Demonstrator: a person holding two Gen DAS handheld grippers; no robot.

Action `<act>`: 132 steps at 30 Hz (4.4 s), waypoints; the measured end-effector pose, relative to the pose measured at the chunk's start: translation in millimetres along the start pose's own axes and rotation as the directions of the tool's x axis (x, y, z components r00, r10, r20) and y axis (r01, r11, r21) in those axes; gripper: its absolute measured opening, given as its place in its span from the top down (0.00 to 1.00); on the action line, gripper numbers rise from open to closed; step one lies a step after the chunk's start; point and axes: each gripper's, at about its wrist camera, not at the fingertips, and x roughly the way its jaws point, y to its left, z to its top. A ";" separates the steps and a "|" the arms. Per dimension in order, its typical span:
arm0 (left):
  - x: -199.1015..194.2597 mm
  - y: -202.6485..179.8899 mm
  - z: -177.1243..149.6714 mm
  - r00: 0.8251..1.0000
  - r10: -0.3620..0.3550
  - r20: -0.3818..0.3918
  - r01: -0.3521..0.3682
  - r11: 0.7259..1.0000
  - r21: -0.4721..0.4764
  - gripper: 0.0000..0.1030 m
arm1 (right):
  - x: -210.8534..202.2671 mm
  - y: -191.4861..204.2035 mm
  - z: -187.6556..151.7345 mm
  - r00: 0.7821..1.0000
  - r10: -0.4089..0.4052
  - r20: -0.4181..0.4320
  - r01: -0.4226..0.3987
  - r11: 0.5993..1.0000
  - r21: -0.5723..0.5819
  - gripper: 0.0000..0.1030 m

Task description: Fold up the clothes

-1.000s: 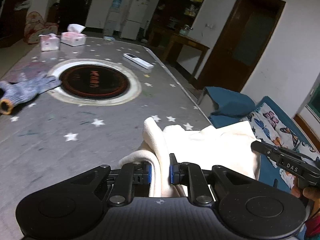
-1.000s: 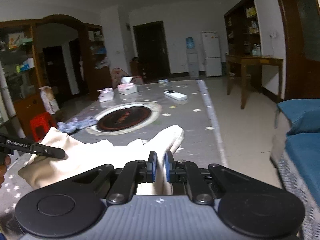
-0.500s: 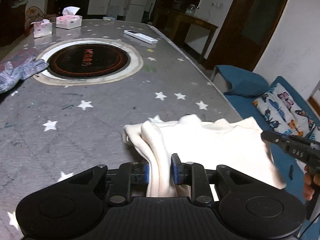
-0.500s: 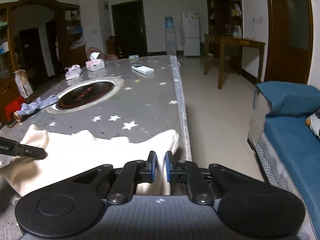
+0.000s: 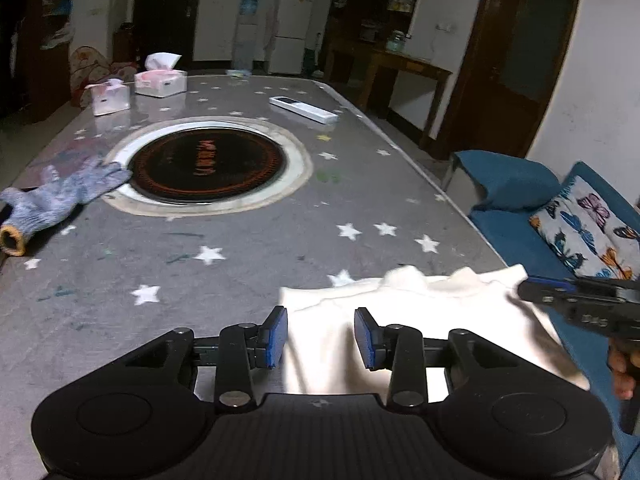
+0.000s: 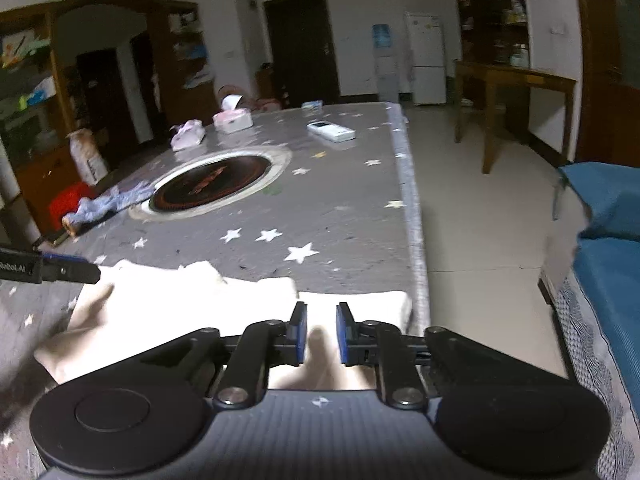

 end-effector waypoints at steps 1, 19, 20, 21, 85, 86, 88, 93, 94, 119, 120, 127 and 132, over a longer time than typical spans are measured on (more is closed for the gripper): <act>2.9 -3.2 0.0 1.000 -0.004 -0.004 0.004 1.000 0.003 0.62 | 4.7 1.0 0.0 1.000 0.004 -0.009 -0.004 1.000 -0.007 0.83; 29.4 18.8 4.0 0.999 0.037 -0.006 -0.038 0.995 -0.090 0.59 | 24.1 -4.5 -1.7 0.997 -0.021 -0.072 0.016 0.997 -0.076 0.68; 32.2 21.6 5.5 1.000 0.027 -0.015 -0.028 0.994 -0.105 0.57 | 24.1 -5.1 -1.6 0.997 -0.022 -0.073 0.017 0.997 -0.073 0.67; 35.0 24.4 7.0 1.000 0.016 -0.023 -0.018 0.992 -0.121 0.55 | 23.6 -5.9 -1.7 0.997 -0.022 -0.073 0.017 0.998 -0.067 0.67; -35.7 18.1 -68.8 0.962 -0.267 0.049 0.270 0.961 -0.061 0.55 | -64.4 94.5 -65.2 0.990 0.140 0.033 -0.137 0.987 -0.079 0.25; -36.7 19.6 -69.6 0.964 -0.262 0.048 0.264 0.962 -0.066 0.55 | -58.4 97.8 -64.5 0.987 0.161 0.018 -0.159 0.984 -0.079 0.25; -40.5 21.3 -70.8 0.967 -0.249 0.050 0.252 0.965 -0.067 0.54 | -48.3 103.6 -66.5 0.985 0.170 -0.009 -0.170 0.982 -0.088 0.24; -52.9 25.5 -71.8 0.977 -0.200 0.070 0.204 0.977 -0.067 0.43 | -48.3 117.8 -66.1 0.987 0.162 -0.006 -0.161 0.979 -0.128 0.23; -54.6 28.0 -72.9 0.978 -0.196 0.075 0.201 0.976 -0.080 0.42 | -49.5 120.0 -64.2 0.984 0.177 0.000 -0.176 0.977 -0.125 0.23; -89.2 62.1 -103.5 0.990 -0.101 0.099 0.116 0.979 -0.167 0.11 | -37.7 174.7 -62.1 0.964 0.264 -0.037 -0.266 0.942 -0.204 0.14; -89.6 60.5 -103.8 0.990 -0.103 0.099 0.118 0.980 -0.162 0.10 | -40.2 173.6 -62.5 0.966 0.257 -0.034 -0.259 0.945 -0.200 0.10; -92.1 46.3 -100.1 0.989 -0.099 0.111 0.113 0.985 -0.132 0.00 | -53.9 165.9 -63.1 0.983 0.186 -0.001 -0.182 0.963 -0.197 0.00; -90.3 35.4 -97.4 0.991 -0.091 0.101 0.103 0.988 -0.114 0.00 | -62.2 156.5 -65.5 0.992 0.124 0.012 -0.120 0.977 -0.177 0.00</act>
